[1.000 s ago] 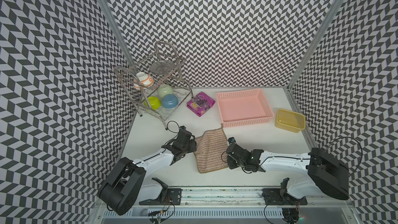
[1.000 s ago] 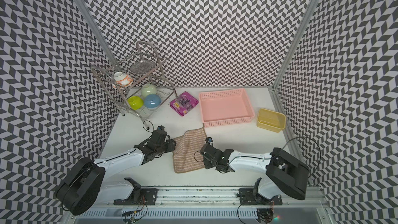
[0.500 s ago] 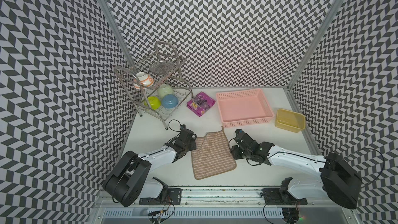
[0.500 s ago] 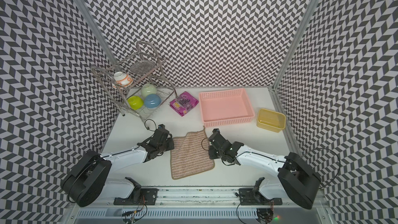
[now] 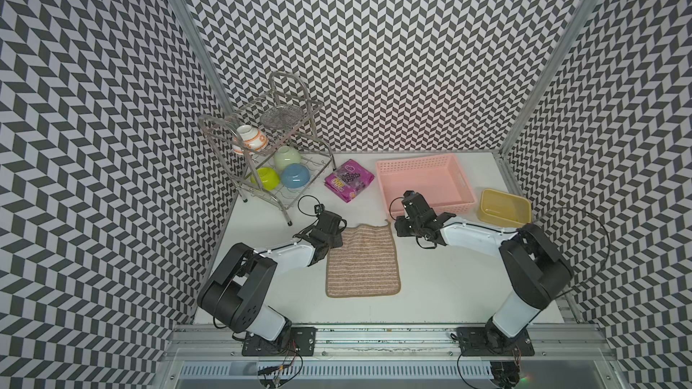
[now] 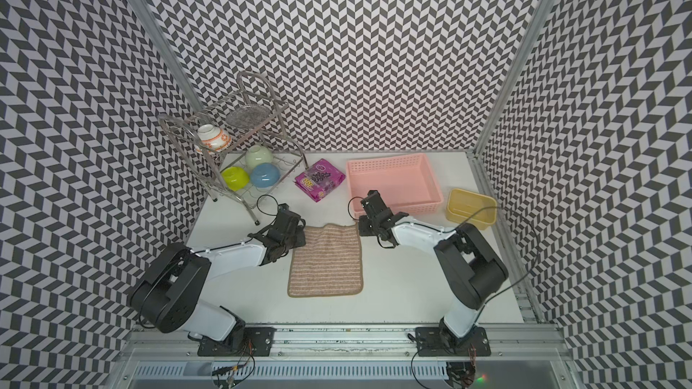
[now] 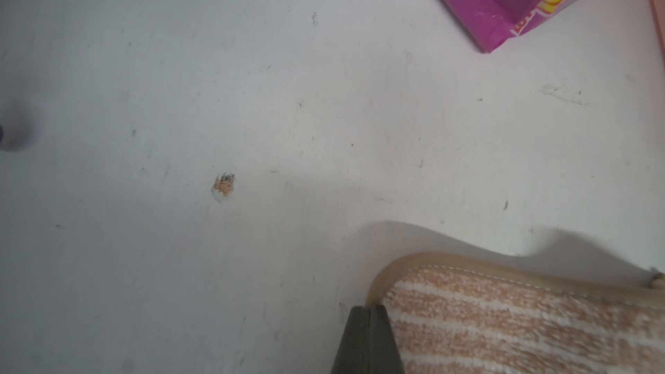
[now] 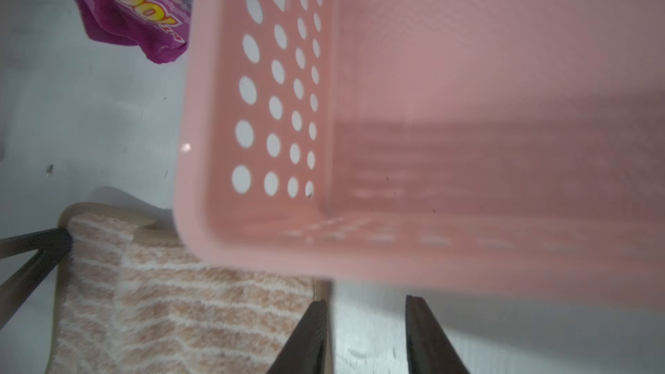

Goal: Fold the square dishcloth
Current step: Smooth out the cleaning item at the center of the board.

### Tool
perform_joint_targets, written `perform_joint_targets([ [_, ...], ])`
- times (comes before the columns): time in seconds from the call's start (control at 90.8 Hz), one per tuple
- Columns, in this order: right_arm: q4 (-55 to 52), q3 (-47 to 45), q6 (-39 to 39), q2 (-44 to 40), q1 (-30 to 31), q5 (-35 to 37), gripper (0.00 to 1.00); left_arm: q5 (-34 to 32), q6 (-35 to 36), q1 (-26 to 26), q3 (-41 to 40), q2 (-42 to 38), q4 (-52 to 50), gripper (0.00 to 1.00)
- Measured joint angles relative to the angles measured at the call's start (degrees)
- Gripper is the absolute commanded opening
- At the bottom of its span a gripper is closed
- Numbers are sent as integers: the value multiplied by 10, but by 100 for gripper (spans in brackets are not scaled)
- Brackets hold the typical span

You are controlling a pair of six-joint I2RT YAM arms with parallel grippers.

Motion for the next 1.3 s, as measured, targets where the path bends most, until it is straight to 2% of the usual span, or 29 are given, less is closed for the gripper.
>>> perform_joint_targets([
  [0.165,7,50,-21,51,-12,-3,40,7,2,5,0,4,2,12],
  [0.397,6,85,-43,86,-21,-23,51,21,1,12,0,4,2,32],
  [0.474,2,94,-52,90,-21,-27,52,24,2,16,0,2,2,35],
  [0.749,5,105,-60,90,-16,-57,51,33,5,49,0,-2,3,33],
  [0.892,14,97,-54,90,-1,-57,42,38,9,65,0,-1,7,29],
  [1.068,32,51,-34,90,21,-54,36,52,12,66,0,6,16,24],
  [1.168,44,31,-19,79,30,-46,27,60,13,66,0,12,21,21],
  [1.3,52,-10,7,50,35,-28,22,66,13,66,0,16,26,16],
])
